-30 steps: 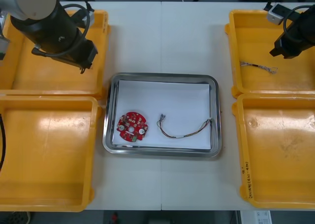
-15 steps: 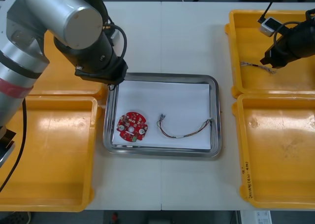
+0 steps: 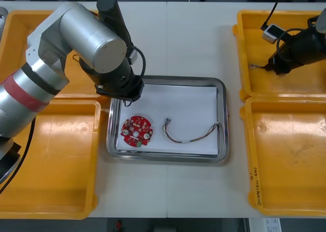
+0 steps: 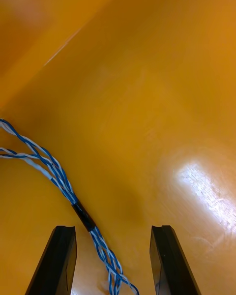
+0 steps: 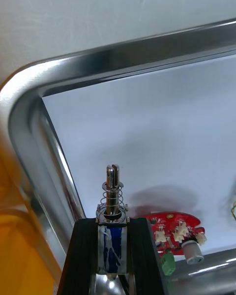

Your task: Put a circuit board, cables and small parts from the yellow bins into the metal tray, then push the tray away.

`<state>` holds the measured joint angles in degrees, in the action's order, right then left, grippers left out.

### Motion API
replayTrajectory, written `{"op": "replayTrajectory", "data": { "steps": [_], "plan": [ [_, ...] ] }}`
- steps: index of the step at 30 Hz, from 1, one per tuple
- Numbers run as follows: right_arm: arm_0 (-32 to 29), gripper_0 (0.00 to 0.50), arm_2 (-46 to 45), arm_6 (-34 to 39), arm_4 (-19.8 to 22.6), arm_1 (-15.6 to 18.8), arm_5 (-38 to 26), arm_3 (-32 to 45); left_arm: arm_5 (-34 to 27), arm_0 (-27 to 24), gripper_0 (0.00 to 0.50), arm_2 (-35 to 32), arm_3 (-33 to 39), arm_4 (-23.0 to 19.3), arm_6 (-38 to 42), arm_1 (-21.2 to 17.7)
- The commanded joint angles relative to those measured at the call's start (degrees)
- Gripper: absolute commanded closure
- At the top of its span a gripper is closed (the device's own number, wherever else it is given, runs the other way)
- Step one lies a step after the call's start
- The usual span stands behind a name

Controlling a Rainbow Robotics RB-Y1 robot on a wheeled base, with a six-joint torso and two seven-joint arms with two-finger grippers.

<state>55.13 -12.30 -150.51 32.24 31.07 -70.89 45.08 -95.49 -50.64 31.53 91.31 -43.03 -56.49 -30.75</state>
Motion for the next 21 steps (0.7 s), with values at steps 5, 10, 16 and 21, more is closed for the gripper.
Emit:
{"op": "replayTrajectory", "data": {
  "steps": [5, 10, 16, 21],
  "plan": [
    [-0.02, 0.067, 0.61, -1.28, 1.24, -0.66, 1.37, 0.88, 4.53, -2.8, 0.499, 4.07, -3.42, -0.83, -0.12, 1.14],
    [-1.07, 0.066, 0.61, -1.19, 1.59, -0.66, 1.9, 0.88, 7.25, -2.8, 0.499, 5.74, -4.82, -1.0, 0.15, 1.14],
    [-2.13, 0.068, 0.61, -1.46, 1.86, -0.66, 2.16, 0.88, 9.1, -2.8, 0.499, 6.97, -5.44, -1.09, 0.76, 1.14],
    [-3.27, 0.066, 0.61, -1.37, 2.12, -0.66, 2.95, 0.88, 9.1, -2.8, 0.432, 6.97, -5.44, -1.27, 1.03, 1.14]
  ]
}}
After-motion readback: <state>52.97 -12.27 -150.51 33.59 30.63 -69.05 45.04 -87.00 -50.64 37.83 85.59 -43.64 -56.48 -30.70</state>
